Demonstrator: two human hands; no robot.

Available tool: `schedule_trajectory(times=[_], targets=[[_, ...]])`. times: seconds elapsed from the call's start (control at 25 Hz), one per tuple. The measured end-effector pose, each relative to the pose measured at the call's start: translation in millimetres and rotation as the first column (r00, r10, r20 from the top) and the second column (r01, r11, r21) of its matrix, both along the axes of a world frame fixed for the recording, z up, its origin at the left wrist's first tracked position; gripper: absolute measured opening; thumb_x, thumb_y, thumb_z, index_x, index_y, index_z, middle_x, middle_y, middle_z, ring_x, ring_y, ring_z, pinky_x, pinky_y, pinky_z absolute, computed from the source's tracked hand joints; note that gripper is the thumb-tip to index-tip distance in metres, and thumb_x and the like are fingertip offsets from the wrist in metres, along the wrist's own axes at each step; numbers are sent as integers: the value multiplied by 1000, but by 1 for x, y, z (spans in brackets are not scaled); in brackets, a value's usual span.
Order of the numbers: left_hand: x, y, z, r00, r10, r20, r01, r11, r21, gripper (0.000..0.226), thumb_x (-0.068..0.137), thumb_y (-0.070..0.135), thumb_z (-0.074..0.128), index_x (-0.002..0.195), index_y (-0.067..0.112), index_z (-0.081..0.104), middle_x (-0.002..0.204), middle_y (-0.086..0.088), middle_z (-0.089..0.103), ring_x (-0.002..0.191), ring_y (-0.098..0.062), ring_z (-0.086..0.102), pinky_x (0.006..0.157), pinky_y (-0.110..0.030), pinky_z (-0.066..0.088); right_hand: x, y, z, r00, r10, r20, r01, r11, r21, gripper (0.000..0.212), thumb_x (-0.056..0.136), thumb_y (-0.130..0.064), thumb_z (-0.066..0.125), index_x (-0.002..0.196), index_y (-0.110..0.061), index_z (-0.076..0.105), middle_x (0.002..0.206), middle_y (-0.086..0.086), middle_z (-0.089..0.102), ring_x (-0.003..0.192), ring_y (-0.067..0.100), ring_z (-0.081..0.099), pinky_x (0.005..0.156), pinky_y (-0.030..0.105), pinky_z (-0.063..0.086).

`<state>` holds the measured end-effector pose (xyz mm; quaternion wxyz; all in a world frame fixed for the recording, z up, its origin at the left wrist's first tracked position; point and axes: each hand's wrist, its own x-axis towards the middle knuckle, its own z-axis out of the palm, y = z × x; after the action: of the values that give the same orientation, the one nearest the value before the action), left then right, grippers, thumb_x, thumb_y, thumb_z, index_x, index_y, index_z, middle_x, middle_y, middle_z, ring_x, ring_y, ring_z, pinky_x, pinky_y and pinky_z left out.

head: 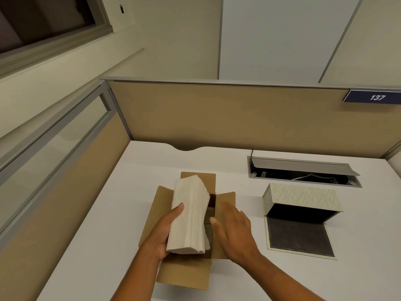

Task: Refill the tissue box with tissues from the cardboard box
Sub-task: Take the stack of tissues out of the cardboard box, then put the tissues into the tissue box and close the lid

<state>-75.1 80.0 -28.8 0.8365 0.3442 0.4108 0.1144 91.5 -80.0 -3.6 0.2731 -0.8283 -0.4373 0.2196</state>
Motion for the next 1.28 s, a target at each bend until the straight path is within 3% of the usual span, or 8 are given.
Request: schedule_trajectory(times=[0.16,0.36,0.44,0.68,0.96,1.08,1.2,1.28], targets=[[-2,-19,6,958,219,185,-215,976,-41,76,69,55,86,135,23,65,108,-20,78,94,-40,79,80,-59,63,-14,-8,23,955,-15,-295,46,994,99,95,74,-101,30,155,-59,4,151,-42,15,140,0,25,121,47,30],[22,-49,25,888,316,335,-307,948,-82,65,67,50,91,125,27,73,103,-17,79,90,-37,81,75,-58,64,-25,-28,47,855,2,-518,83,987,141,99,54,-100,62,132,-82,4,125,-57,32,122,-8,51,73,3,48],[37,-62,32,879,295,374,-283,955,-88,73,61,54,95,126,27,75,112,-18,77,98,-38,79,83,-61,62,-27,-39,51,859,20,-511,95,976,197,113,49,-93,76,134,-83,1,124,-65,27,124,-19,43,75,-1,45],[83,-110,44,867,229,444,-223,973,-66,75,76,55,86,142,28,62,136,-24,67,128,-49,62,110,-78,42,-12,-70,56,852,-56,-520,277,892,357,126,55,-68,92,145,-73,3,133,-50,34,128,-19,40,91,4,49],[130,-144,71,829,366,422,-427,903,55,47,86,43,79,130,29,75,128,-11,77,119,-32,74,105,-59,55,53,-131,47,677,-194,-710,543,783,303,108,61,-49,86,150,-57,25,136,-17,59,116,5,65,84,25,60],[142,-144,71,883,357,303,-397,914,79,38,92,36,76,127,21,76,137,-16,73,124,-34,68,111,-58,51,90,-165,38,573,-250,-780,622,753,215,107,56,-48,86,149,-49,34,131,-12,67,111,10,70,84,28,61],[155,-159,54,983,164,88,-173,978,114,41,89,35,79,125,15,75,128,-15,78,117,-31,69,94,-47,58,129,-197,20,409,-310,-858,691,720,70,96,55,-45,85,142,-26,50,130,1,71,119,24,66,104,48,54],[163,-174,36,997,46,-55,-43,998,50,46,89,35,80,127,11,72,122,-16,79,112,-31,68,88,-45,59,152,-219,7,305,-364,-880,694,718,-56,76,63,-39,83,132,-18,60,128,9,70,119,30,65,96,46,55]])
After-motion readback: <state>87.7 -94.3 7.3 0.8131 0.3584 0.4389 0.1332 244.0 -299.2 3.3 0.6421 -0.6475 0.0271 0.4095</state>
